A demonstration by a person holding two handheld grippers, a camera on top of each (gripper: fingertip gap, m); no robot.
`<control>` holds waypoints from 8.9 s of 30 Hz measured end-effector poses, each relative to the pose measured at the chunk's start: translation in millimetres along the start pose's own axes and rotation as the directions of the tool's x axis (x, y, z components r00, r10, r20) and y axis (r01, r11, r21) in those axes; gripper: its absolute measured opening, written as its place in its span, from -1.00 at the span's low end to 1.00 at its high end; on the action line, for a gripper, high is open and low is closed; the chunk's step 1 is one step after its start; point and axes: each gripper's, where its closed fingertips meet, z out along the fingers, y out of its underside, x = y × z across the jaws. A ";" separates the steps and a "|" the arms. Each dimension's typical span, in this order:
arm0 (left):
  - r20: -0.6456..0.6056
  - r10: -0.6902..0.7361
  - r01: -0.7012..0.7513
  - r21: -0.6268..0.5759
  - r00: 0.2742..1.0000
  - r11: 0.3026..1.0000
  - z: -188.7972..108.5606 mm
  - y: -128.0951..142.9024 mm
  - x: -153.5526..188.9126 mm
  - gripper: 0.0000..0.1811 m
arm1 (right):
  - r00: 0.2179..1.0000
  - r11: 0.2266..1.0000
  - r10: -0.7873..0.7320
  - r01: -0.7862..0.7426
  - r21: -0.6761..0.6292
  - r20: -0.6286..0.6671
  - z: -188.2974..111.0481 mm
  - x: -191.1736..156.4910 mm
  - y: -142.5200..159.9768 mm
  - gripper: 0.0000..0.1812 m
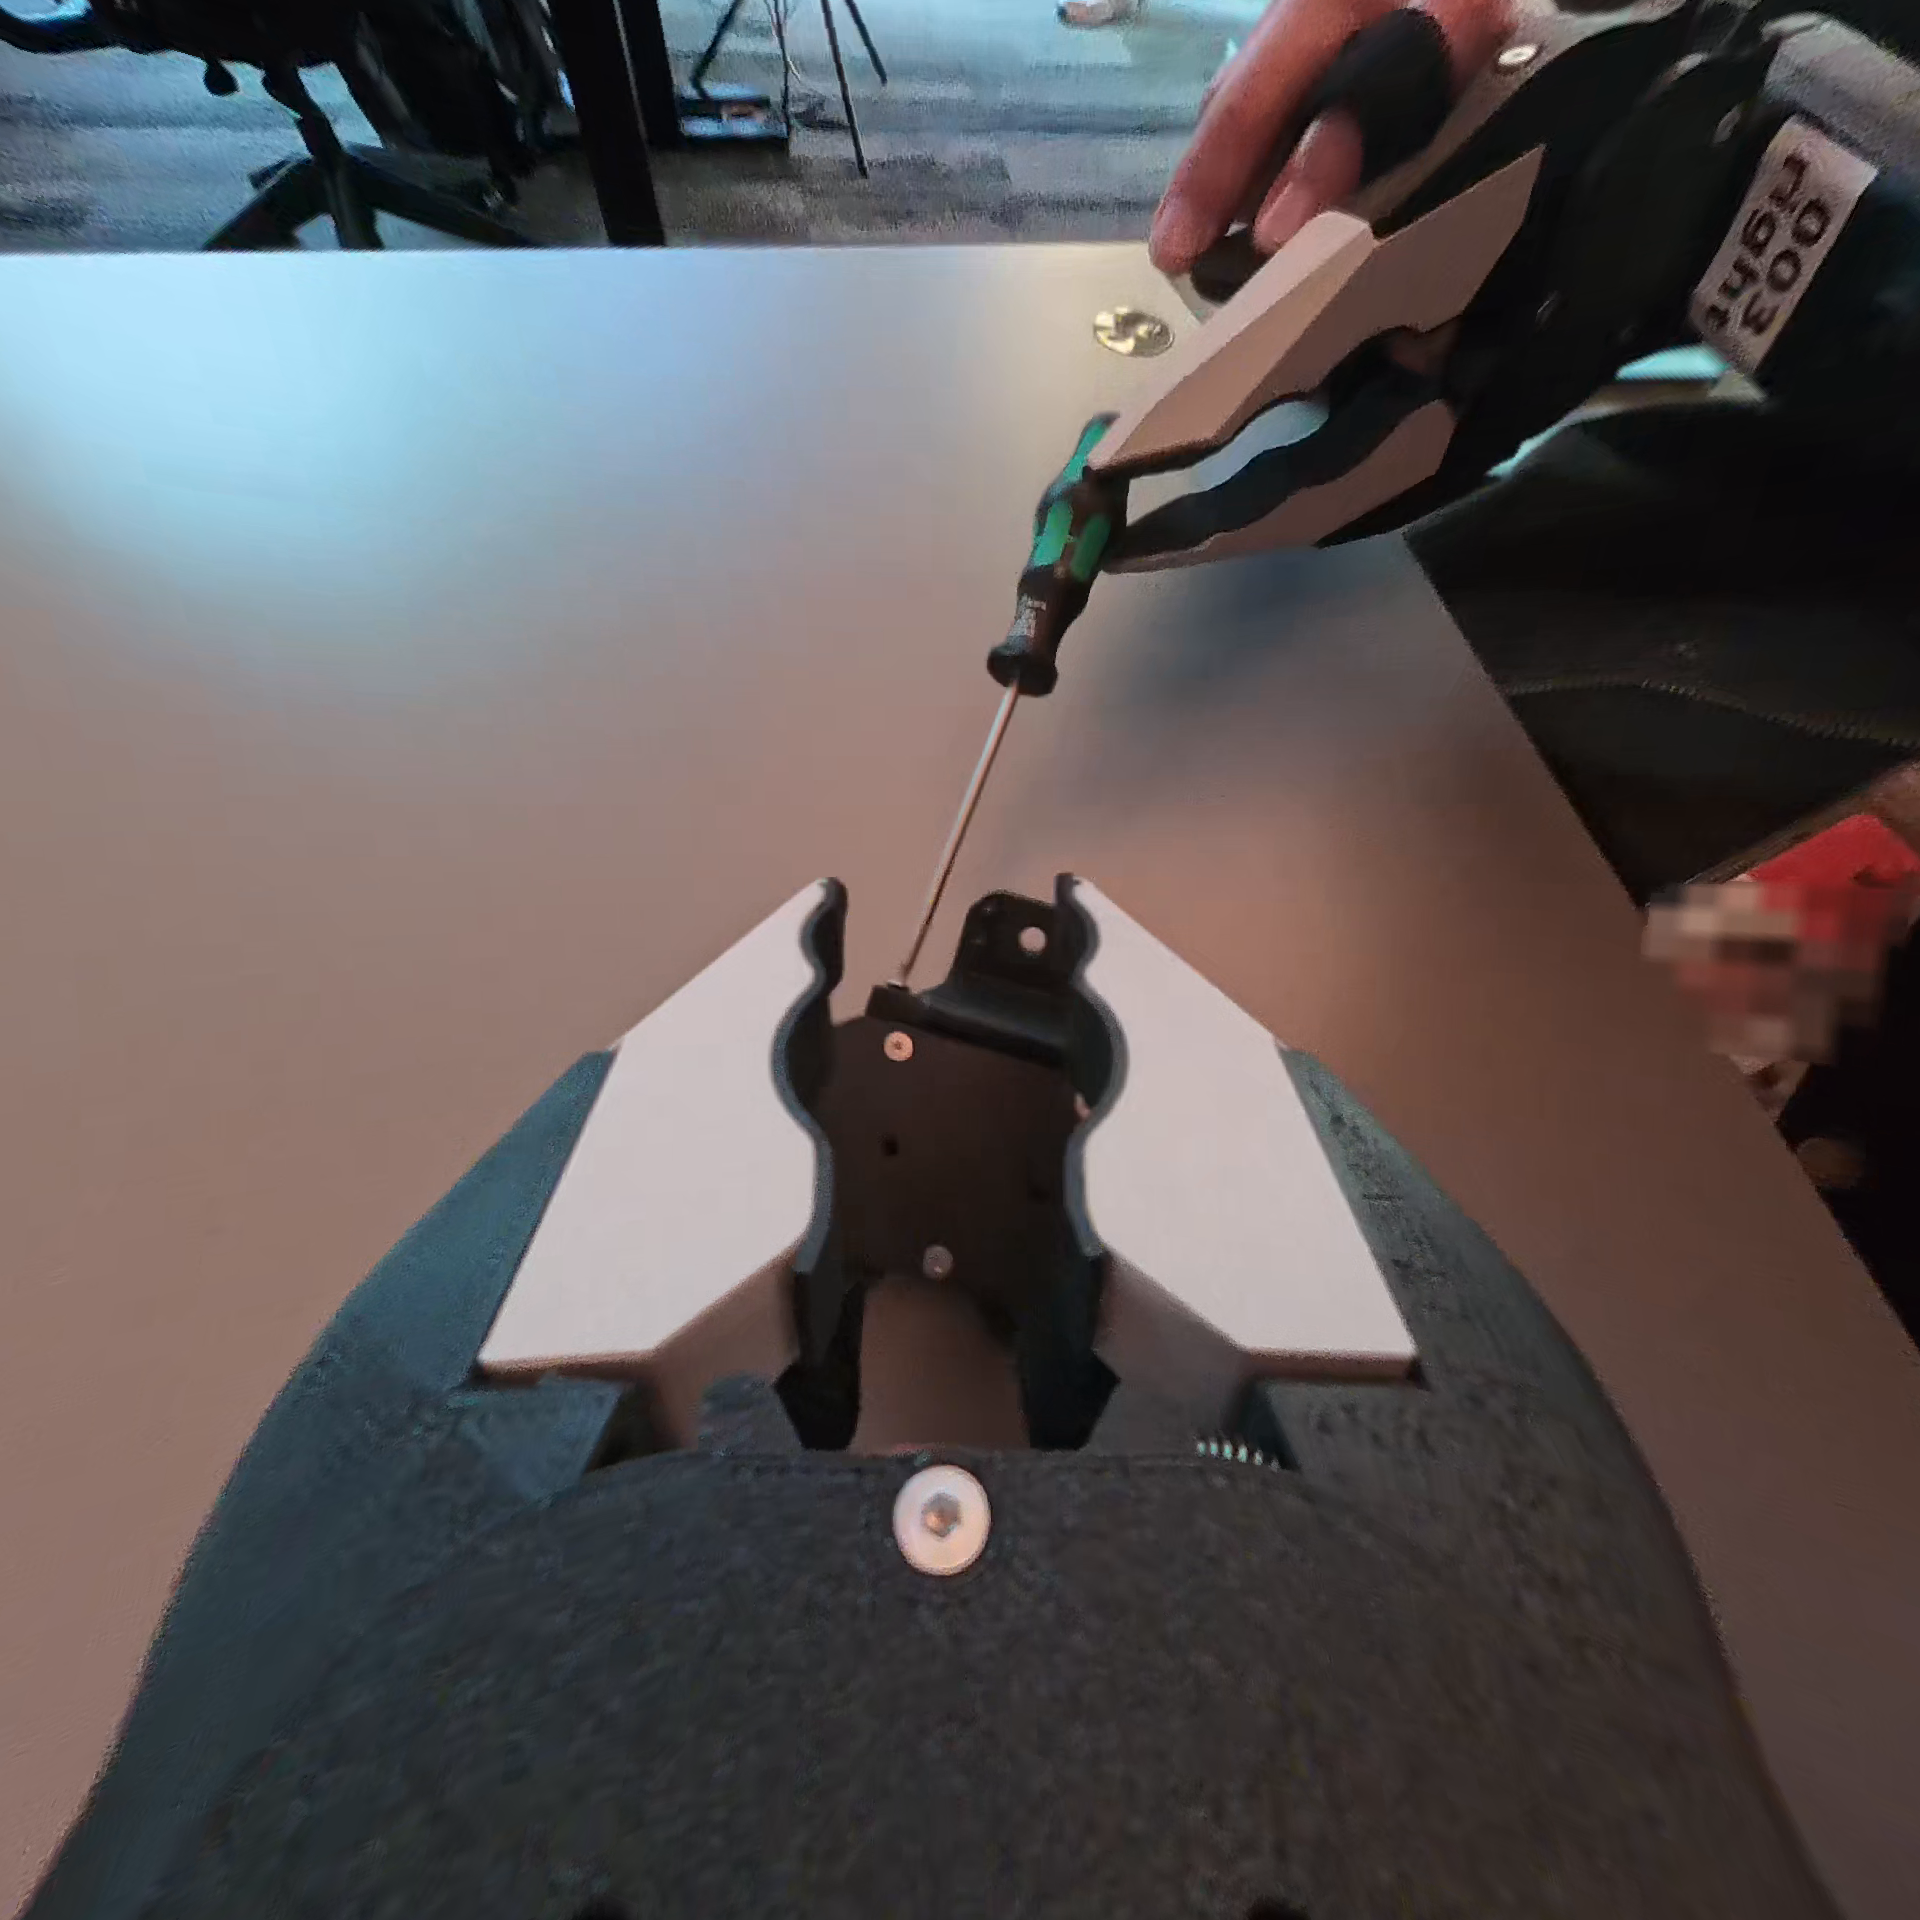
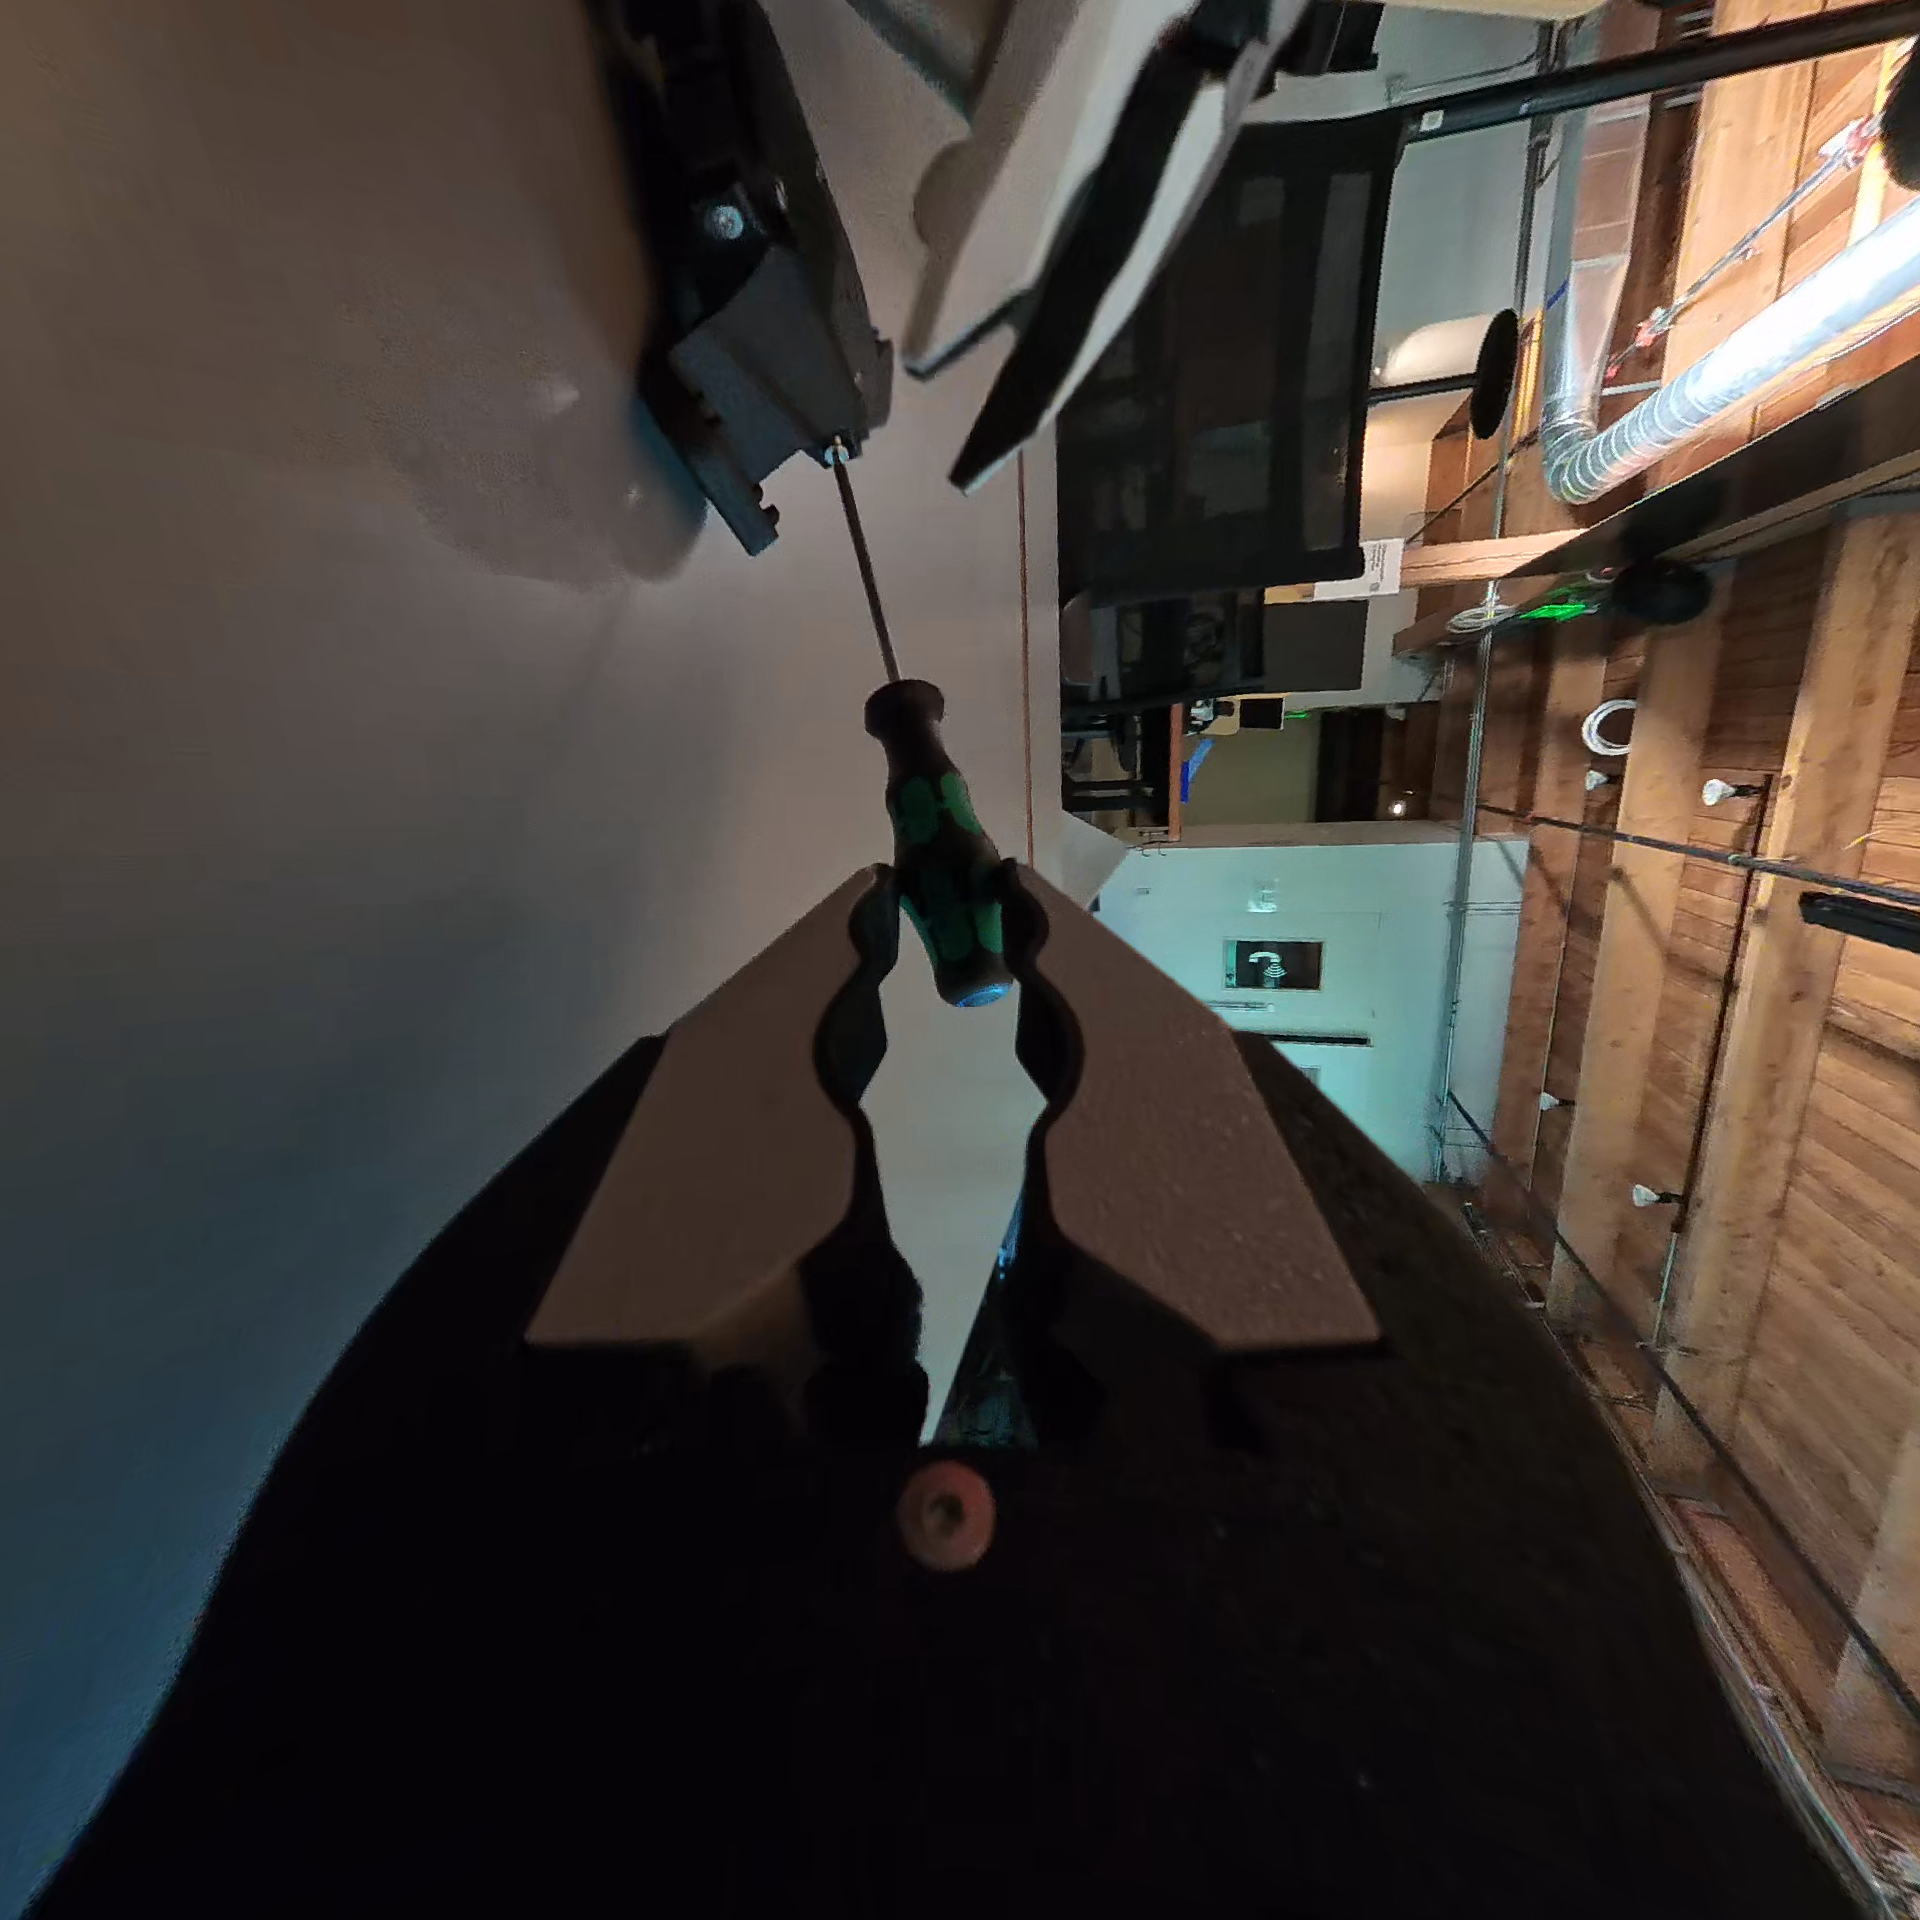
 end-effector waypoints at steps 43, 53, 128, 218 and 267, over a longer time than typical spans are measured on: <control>-0.134 0.130 -0.157 -0.220 0.982 0.963 29.0 19.7 4.4 -0.97 | 0.985 0.988 0.098 -0.078 -0.137 0.145 6.4 -16.4 17.5 -0.80; -0.142 0.141 -0.170 -0.213 0.980 0.962 28.9 19.6 6.5 -0.97 | -0.422 -0.117 0.793 -0.813 -0.570 0.440 -1.8 -19.2 5.2 -0.38; -0.176 0.148 -0.181 -0.189 0.973 0.965 28.4 18.8 12.6 -0.97 | 0.719 0.852 0.521 -0.473 -0.225 0.460 0.0 -34.0 12.9 -0.84; -0.203 0.168 -0.205 -0.177 0.965 0.963 31.9 18.4 20.4 -0.97 | 0.700 0.750 0.660 -0.635 -0.185 0.273 -9.9 -19.0 -0.8 -0.41; -0.223 0.032 -0.053 -0.087 0.974 0.995 25.2 6.4 21.1 -0.66 | -0.264 0.035 0.845 -0.841 -0.540 0.465 -13.6 -24.5 -14.2 -0.77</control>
